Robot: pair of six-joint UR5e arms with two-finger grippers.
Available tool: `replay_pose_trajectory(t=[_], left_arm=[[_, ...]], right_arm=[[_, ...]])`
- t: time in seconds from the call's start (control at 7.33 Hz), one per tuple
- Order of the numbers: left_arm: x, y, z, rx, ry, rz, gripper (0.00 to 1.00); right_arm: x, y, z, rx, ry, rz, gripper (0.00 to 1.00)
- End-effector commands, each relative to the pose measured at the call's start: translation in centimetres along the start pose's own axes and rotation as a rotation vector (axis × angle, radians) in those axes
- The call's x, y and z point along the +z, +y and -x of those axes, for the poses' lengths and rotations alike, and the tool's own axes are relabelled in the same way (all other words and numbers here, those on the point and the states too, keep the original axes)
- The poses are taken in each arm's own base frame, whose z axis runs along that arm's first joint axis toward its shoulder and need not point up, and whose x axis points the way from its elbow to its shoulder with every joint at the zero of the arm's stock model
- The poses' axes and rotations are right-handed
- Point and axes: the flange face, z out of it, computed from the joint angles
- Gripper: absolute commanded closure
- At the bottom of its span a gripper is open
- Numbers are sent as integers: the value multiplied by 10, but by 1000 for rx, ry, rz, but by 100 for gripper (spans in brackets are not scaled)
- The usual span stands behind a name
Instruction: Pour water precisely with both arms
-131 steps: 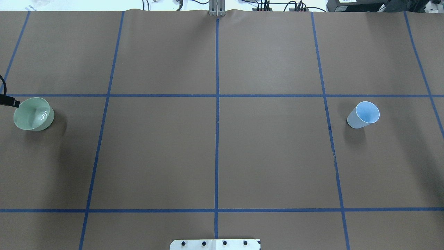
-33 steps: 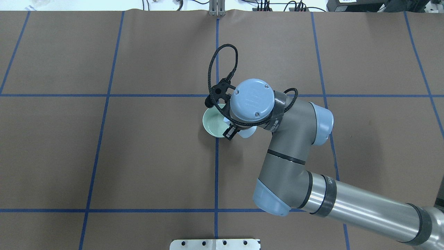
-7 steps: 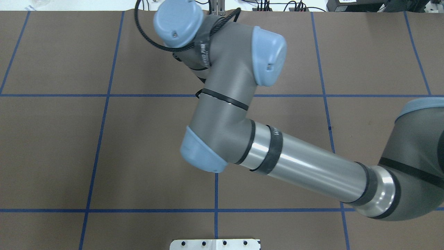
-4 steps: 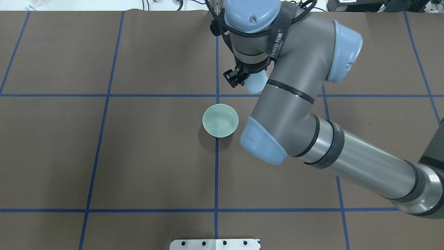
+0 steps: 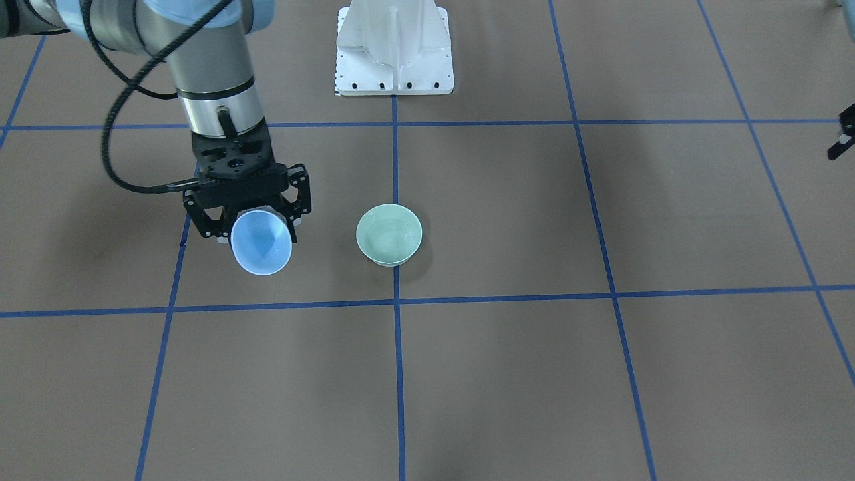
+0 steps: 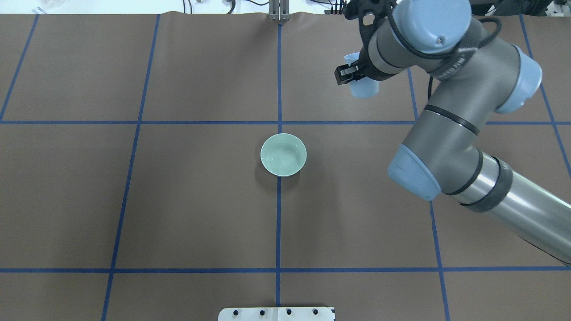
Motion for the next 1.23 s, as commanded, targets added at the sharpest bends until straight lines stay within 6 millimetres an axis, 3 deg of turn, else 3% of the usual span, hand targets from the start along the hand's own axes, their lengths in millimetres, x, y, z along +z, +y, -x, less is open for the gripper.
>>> replay_pose_trajectory(t=[0.0,0.27,0.68,0.82,0.95,1.09], left_arm=[[44,-29,-67,-77,82,-14,0],[67,-59,-115,-201,74,-24,0],[144,-97,-235,-300,22,-47,0],[161,-104,-271,-324,39,-45,0],[169,-108,-297,-338,50,-47,0],[170,-112,-309,-353,53,-42,0]], right_arm=[[9,30,-59,129,95,-141,100],[32,74,-114,247,168,-279,100],[51,189,-237,251,152,-463,100],[62,215,-260,245,172,-510,100],[87,240,-268,227,193,-542,100],[118,269,-259,187,223,-589,100]])
